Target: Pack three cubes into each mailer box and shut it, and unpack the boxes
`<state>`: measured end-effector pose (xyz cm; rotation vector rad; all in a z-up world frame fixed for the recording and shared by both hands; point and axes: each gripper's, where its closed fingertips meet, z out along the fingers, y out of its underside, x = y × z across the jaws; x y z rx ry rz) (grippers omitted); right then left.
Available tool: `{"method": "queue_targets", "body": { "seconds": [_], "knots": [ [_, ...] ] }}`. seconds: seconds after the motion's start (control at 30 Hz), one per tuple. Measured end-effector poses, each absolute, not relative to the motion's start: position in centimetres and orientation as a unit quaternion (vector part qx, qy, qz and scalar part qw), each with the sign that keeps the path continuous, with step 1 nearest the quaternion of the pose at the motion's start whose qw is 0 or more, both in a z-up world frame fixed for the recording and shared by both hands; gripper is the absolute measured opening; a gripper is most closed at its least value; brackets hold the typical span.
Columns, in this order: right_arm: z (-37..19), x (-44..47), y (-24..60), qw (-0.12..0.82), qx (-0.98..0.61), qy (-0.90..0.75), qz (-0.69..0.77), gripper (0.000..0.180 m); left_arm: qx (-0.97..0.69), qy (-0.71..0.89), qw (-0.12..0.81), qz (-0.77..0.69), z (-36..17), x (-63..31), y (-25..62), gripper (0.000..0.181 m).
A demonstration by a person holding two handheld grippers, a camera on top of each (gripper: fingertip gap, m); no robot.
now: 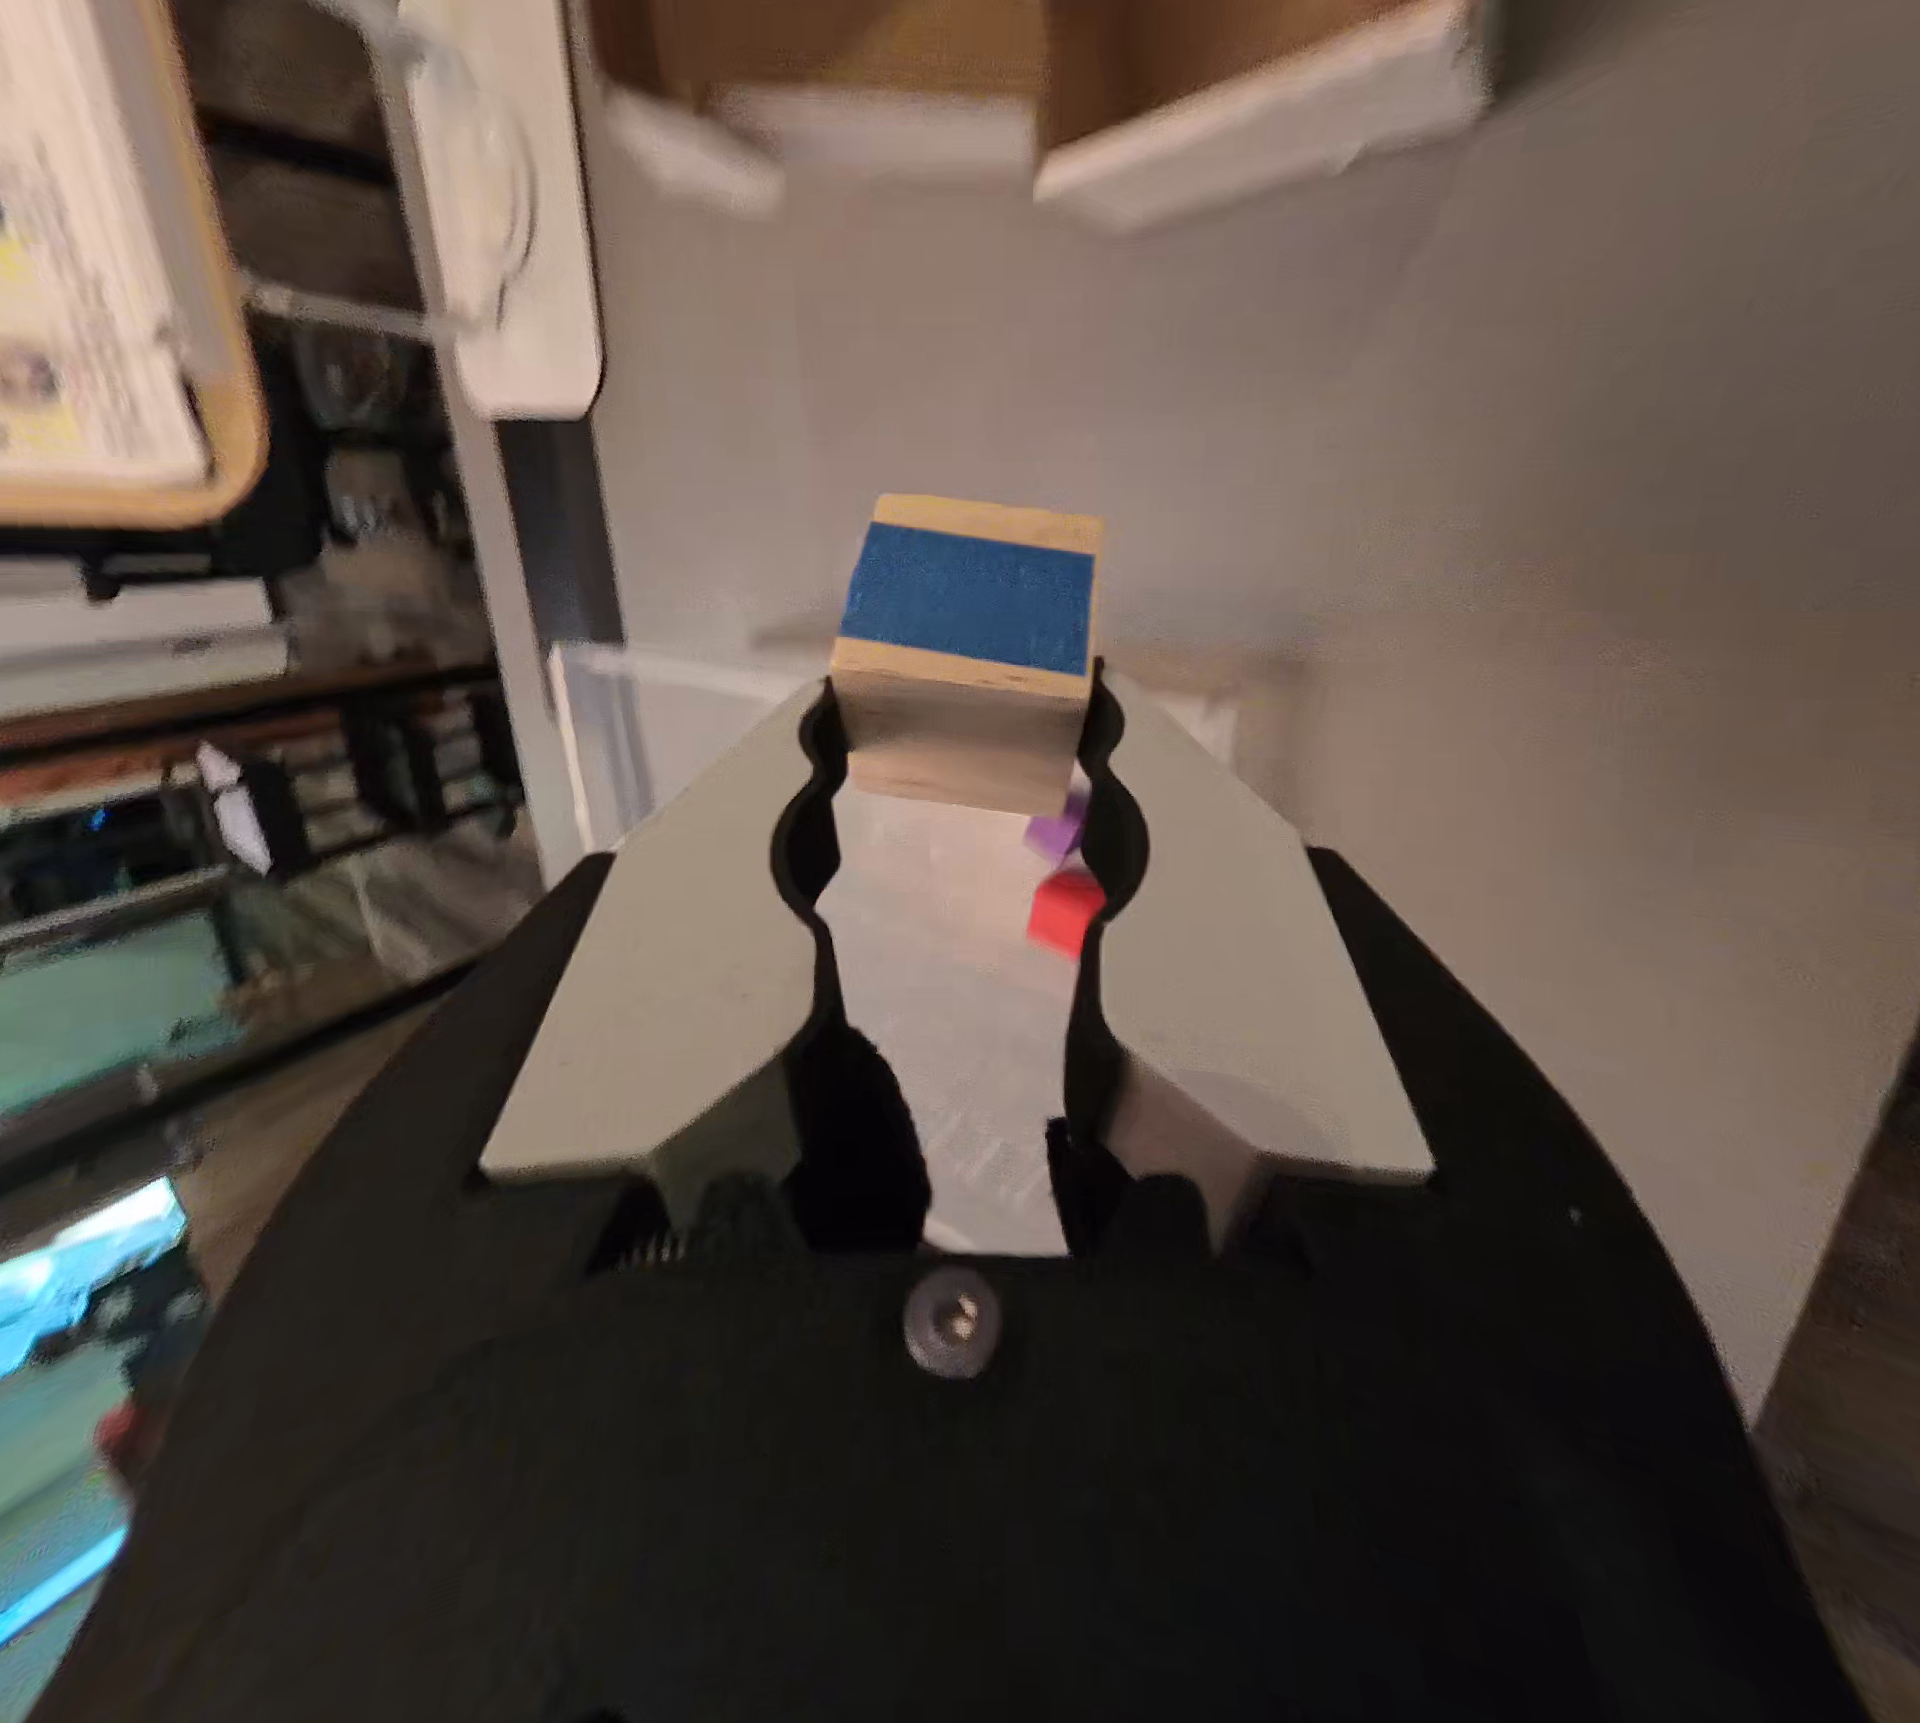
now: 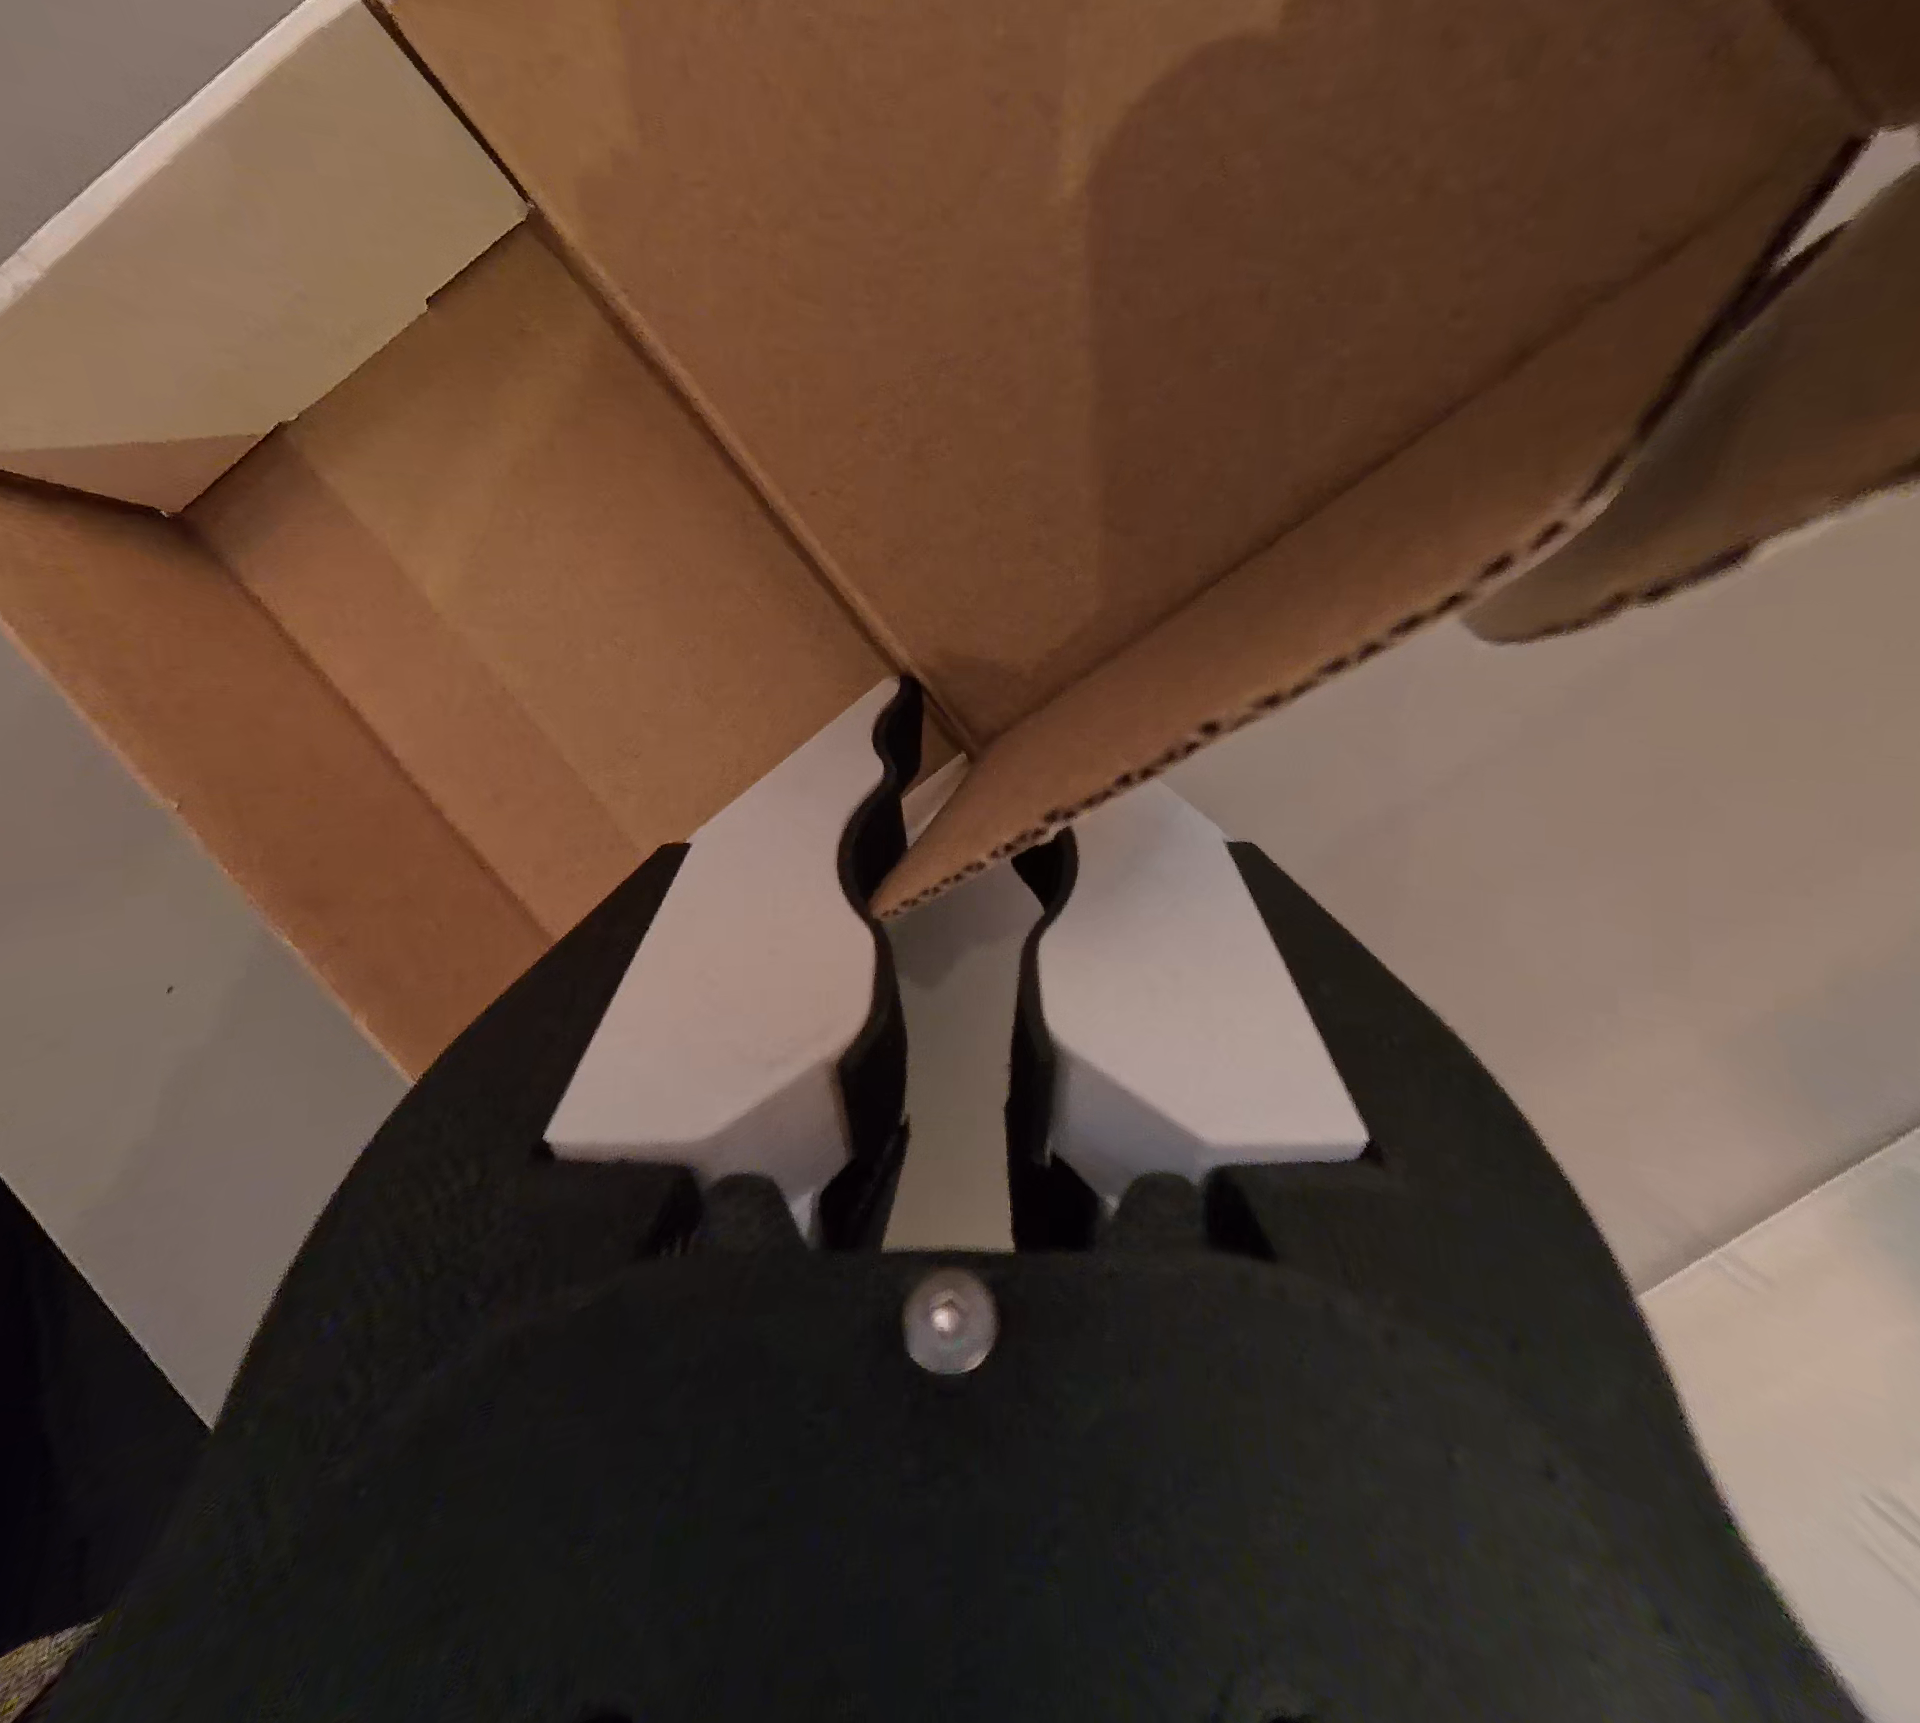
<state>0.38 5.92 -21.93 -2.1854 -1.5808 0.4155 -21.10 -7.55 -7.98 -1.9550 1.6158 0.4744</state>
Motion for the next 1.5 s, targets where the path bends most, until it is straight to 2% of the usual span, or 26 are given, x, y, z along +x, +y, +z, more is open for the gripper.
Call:
{"method": "queue_targets", "body": {
  "seconds": [0.23,0.43,0.6,0.8,1.1,1.13,1.2,1.27,1.33,1.5],
  "knots": [
    [-21.9,0.0,5.9,0.209,-0.787,-0.563,0.143,0.013,-0.721,0.643,0.247,0.078,-13.7,-10.1,-5.6,0.043],
    [-21.9,0.0,5.8,0.211,-0.788,-0.561,0.141,0.013,-0.761,0.628,0.158,0.036,-19.7,-8.0,-2.9,0.043],
    [-21.9,-0.1,5.8,0.211,-0.786,-0.561,0.148,0.013,-0.767,0.633,0.075,0.068,-22.4,-8.3,-3.2,0.043],
    [-21.9,-0.3,5.7,0.211,-0.784,-0.563,0.155,0.012,-0.772,0.629,0.050,0.078,-22.7,-7.8,-2.9,0.044],
    [-21.9,-0.3,5.7,0.214,-0.782,-0.563,0.159,0.012,-0.773,0.622,0.097,0.084,-22.3,-7.6,-2.4,0.044],
    [-21.9,-0.3,5.7,0.214,-0.782,-0.564,0.160,0.012,-0.774,0.619,0.108,0.077,-22.0,-7.7,-2.5,0.048],
    [-21.9,-0.3,5.7,0.214,-0.781,-0.564,0.161,0.012,-0.776,0.613,0.138,0.046,-21.1,-7.2,-2.7,0.067],
    [-21.9,-0.4,5.7,0.213,-0.780,-0.565,0.163,0.012,-0.779,0.606,0.156,0.029,-20.2,-7.2,-2.7,0.070],
    [-21.9,-0.4,5.7,0.212,-0.780,-0.566,0.162,0.012,-0.782,0.600,0.166,0.045,-19.1,-8.4,-3.0,0.068],
    [-21.9,-0.3,5.8,0.216,-0.779,-0.564,0.165,0.012,-0.780,0.575,0.231,0.088,-13.8,-14.0,-5.4,0.050]
  ]
}}
